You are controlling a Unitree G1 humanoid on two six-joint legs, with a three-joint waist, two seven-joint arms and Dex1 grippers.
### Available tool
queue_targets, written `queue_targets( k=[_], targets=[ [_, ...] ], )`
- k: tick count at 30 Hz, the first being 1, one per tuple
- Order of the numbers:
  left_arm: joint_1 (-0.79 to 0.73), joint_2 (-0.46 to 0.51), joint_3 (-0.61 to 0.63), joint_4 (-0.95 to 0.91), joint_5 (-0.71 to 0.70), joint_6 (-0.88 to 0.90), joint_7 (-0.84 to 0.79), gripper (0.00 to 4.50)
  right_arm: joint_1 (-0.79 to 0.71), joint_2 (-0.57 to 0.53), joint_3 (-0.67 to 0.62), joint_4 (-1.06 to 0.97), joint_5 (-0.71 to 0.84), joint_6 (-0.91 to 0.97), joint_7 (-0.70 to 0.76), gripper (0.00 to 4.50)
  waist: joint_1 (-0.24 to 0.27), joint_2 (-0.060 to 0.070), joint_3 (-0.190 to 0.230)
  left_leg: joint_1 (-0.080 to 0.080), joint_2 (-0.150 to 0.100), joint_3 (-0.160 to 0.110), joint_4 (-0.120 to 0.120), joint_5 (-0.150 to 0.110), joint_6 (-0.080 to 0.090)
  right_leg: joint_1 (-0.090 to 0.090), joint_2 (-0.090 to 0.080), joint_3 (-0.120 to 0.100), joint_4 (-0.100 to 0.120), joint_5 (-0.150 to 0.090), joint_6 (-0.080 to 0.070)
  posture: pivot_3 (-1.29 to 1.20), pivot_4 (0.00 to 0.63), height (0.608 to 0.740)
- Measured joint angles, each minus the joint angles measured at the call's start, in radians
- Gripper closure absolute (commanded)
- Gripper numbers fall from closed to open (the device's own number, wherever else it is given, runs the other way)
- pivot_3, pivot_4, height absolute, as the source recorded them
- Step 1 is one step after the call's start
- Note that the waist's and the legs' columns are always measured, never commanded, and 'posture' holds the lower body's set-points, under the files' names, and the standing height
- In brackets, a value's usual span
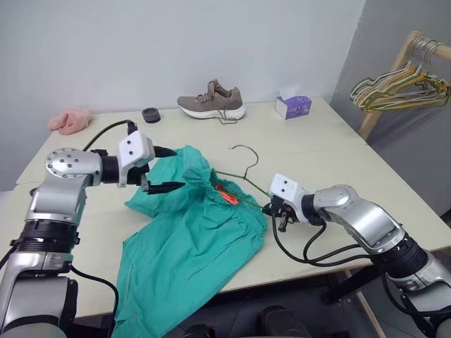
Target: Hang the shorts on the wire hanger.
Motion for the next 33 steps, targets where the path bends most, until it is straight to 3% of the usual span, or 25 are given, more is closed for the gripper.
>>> queue_targets(
  k=[7,11,22,25,28,33],
  targets=[
    [0.006,-0.048,-0.049,0.010,0.023,-0.038,-0.025,0.02,0.016,-0.016,0.027,-0.050,-0.096,-0.111,0.037,4.50,-0.003,0.000,0.000,0.000,0.000,0.000,0.000,0.000,0.000,0.000,0.000,0.000,0.000,0.000,0.000,-0.19,0.000,0.740],
    [0.048,-0.046,-0.065,-0.001,0.020,-0.030,-0.071,0.95,0.017,-0.011,0.026,-0.056,-0.117,-0.139,0.042,4.50,-0.005,0.000,0.000,0.000,0.000,-0.001,0.000,0.000,0.000,0.000,0.000,0.000,0.001,0.000,0.000,-0.19,0.000,0.740],
    [0.089,-0.029,-0.065,-0.048,0.015,0.018,-0.103,4.33,0.027,-0.027,0.024,-0.065,-0.185,-0.239,0.084,4.50,-0.002,0.000,0.000,0.000,0.000,-0.002,0.004,0.000,0.000,0.002,0.000,-0.001,0.001,0.000,0.000,-0.19,0.000,0.740],
    [0.099,-0.029,-0.069,-0.079,0.015,0.032,-0.116,4.50,0.027,-0.042,0.017,-0.047,-0.206,-0.290,0.103,4.50,-0.002,0.000,0.000,0.000,0.000,-0.002,0.005,0.000,0.000,0.003,0.000,-0.001,0.001,0.000,0.000,-0.19,0.000,0.740],
    [0.104,-0.029,-0.070,-0.096,0.015,0.046,-0.120,4.50,0.028,-0.071,0.015,-0.037,-0.218,-0.366,0.153,3.76,-0.002,0.000,0.000,0.001,0.000,-0.002,0.005,0.000,0.000,0.003,0.000,-0.001,0.001,0.000,0.000,-0.19,0.000,0.740],
    [0.137,-0.020,-0.069,-0.090,0.014,0.077,-0.110,4.50,0.027,-0.178,-0.026,0.064,-0.232,-0.492,0.235,1.95,-0.001,0.000,0.000,0.001,0.000,-0.001,0.006,0.000,0.000,0.003,0.000,-0.001,0.001,0.000,0.000,-0.19,0.000,0.740]
  ],
)
